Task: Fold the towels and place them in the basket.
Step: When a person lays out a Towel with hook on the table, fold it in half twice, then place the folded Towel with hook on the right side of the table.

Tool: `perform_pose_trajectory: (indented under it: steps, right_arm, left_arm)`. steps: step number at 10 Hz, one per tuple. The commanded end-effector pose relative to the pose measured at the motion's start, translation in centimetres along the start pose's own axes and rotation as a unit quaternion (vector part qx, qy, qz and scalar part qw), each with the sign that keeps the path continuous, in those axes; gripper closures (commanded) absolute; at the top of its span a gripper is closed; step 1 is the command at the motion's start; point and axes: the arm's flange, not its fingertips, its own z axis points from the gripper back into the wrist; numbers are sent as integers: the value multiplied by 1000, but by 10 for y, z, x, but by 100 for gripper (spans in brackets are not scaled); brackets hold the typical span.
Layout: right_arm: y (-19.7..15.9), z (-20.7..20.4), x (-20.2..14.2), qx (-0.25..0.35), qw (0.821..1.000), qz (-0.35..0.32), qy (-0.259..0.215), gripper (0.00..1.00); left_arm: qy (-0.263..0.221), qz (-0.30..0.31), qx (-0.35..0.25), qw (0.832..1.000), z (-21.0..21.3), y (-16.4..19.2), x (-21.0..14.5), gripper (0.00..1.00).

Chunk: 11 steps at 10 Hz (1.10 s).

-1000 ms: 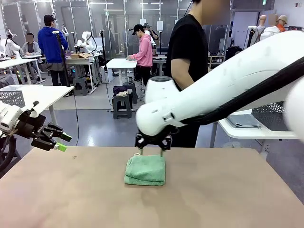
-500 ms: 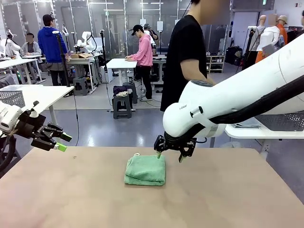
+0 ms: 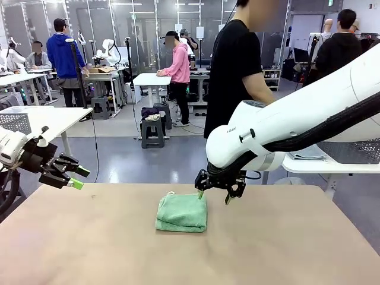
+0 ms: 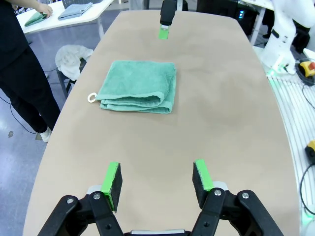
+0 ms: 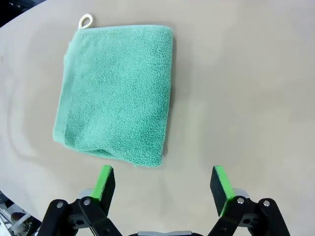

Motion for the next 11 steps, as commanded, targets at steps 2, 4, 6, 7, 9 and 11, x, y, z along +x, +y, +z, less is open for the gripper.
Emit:
perform_pose_trajectory:
  steps: [2, 4, 6, 7, 9, 11]
  right_arm:
    - [1, 0, 0, 2, 1000, 1, -5, 3]
    - [1, 0, 0, 2, 1000, 1, -5, 3]
    - [1, 0, 0, 2, 1000, 1, -5, 3]
    - [1, 0, 0, 2, 1000, 1, -5, 3]
    - [1, 0, 0, 2, 1000, 1, -5, 3]
    - [1, 0, 0, 0, 1000, 1, 0, 2]
  left_arm:
    - [-1, -6, 1, 1000, 1, -2, 0, 27]
    - [-1, -6, 1, 1000, 1, -2, 0, 27]
    - [-1, -6, 1, 1000, 1, -2, 0, 27]
    - [-1, -6, 1, 1000, 1, -2, 0, 27]
    - [-1, -6, 1, 1000, 1, -2, 0, 27]
    - [-1, -6, 1, 1000, 1, -2, 0, 27]
